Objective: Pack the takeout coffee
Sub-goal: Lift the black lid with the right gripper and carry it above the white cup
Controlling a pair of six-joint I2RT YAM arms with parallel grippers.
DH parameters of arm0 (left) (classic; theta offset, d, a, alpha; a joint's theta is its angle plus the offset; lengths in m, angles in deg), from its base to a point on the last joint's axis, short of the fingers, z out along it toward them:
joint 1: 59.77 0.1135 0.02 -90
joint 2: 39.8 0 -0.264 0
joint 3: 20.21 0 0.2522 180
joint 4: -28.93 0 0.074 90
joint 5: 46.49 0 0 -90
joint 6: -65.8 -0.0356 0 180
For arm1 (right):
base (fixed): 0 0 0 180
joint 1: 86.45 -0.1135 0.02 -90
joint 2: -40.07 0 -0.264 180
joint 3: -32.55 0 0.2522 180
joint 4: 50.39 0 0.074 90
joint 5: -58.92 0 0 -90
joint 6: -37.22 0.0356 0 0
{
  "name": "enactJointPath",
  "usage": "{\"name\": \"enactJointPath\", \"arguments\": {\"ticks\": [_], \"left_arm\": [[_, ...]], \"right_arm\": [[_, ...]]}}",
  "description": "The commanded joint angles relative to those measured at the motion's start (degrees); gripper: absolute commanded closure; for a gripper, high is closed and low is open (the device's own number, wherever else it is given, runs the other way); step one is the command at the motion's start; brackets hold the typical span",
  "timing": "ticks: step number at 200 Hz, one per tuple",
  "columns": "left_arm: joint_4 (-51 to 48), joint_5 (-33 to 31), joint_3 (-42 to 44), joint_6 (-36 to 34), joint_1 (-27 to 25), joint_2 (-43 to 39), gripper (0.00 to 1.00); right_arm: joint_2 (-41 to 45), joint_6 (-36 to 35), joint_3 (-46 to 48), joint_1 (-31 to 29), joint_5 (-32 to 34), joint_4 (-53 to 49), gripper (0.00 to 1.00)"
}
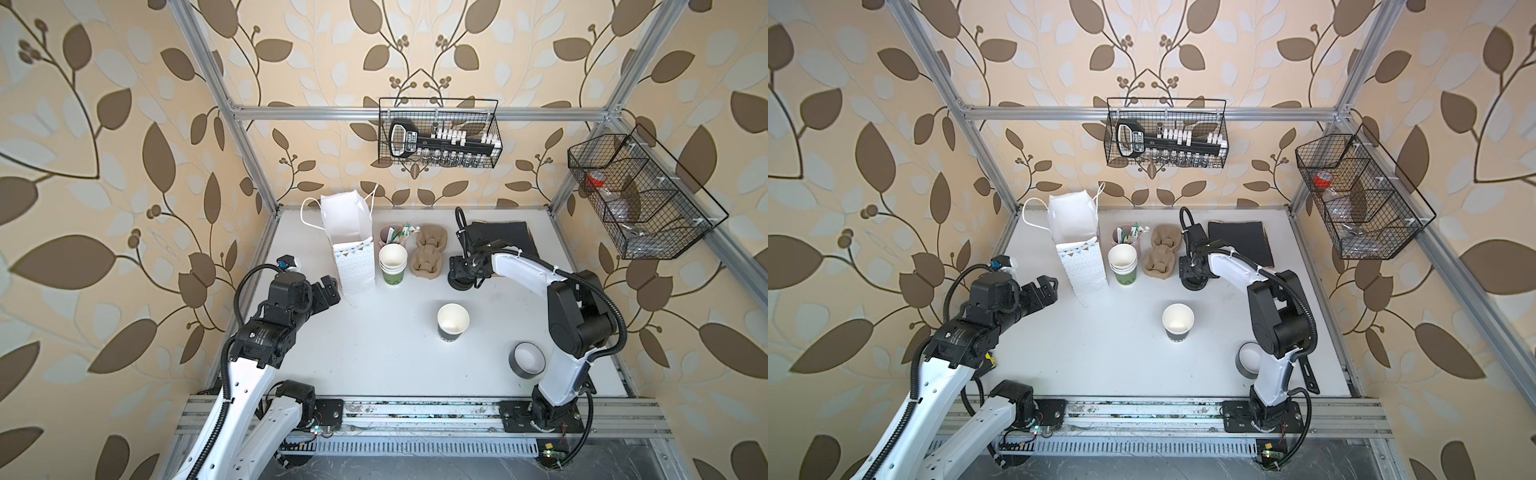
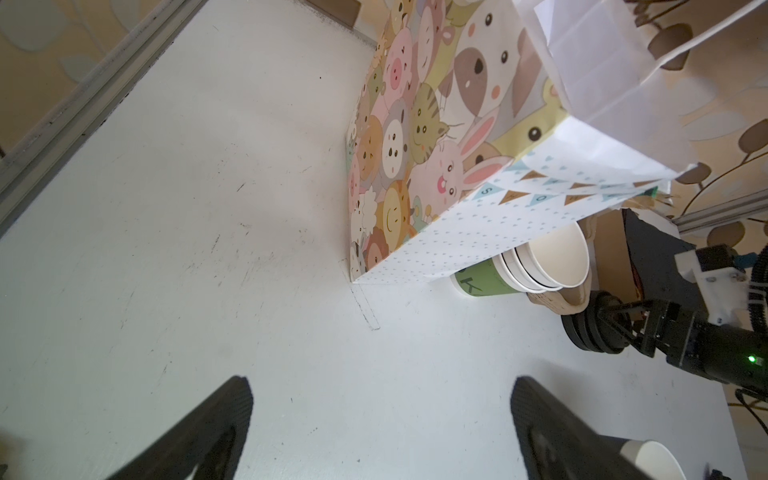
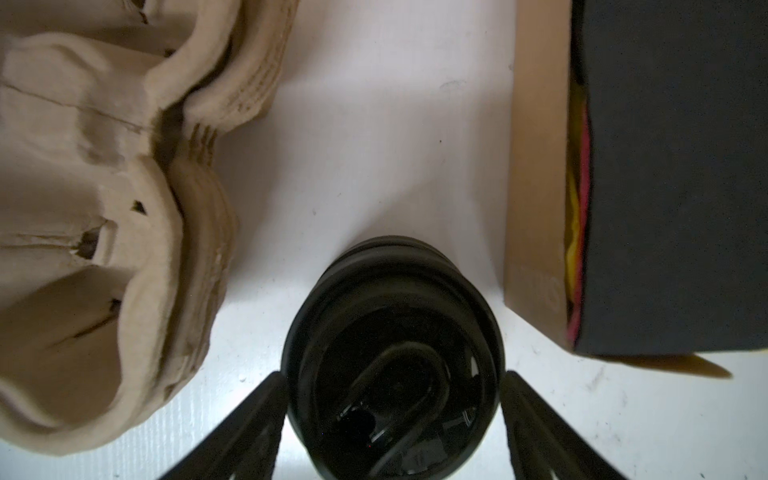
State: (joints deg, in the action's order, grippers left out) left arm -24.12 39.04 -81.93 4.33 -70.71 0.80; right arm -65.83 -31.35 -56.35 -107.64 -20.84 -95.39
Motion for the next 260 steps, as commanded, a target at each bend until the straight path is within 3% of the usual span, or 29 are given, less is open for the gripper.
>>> {"name": "enactJointPath", "arguments": {"ticks": [1,83,260], "left_arm": [[0.8,0.0,-0.8,-0.5,-0.4,-0.1,0.01],[0.9,-0.1,-0.8,-0.5,-0.4,0.0,0.01],[0.9,0.0,-0.8,-0.5,-0.3,-0.5,0.01]], "right_arm": [[-1.7,-0.1,-0.3,0.3,-0.5,0.4,0.21],[-2.2,-0.3,-0.1,0.3,-0.7,1.0,0.32],[11.4,0.3,3.7,0.2,-2.2,0.0,0.35]]}}
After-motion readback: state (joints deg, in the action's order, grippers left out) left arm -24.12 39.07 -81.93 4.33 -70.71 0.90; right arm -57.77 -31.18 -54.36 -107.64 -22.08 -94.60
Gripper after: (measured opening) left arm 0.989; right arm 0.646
